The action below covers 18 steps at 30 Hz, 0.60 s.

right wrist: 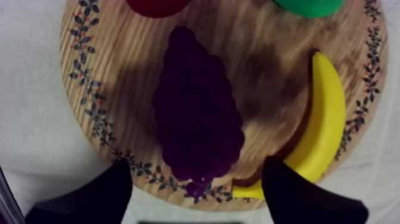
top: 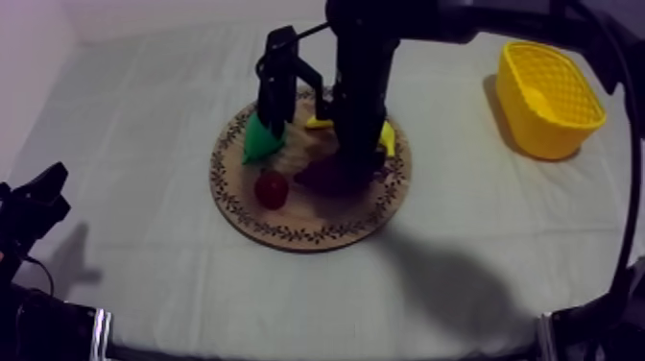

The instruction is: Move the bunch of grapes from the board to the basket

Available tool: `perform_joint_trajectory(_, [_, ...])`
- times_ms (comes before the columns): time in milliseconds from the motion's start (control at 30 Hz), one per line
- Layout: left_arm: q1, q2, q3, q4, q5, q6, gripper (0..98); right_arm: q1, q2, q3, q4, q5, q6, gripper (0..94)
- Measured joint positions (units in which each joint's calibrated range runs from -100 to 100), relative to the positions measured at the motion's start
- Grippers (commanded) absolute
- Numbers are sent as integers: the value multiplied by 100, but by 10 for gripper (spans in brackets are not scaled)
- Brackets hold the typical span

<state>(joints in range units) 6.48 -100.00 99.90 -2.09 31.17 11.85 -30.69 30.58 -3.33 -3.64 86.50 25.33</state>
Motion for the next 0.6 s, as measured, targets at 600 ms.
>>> perform_joint_trajectory(600, [0,0,0,0,0,0,1,12,974,-406,41,-245,14,637])
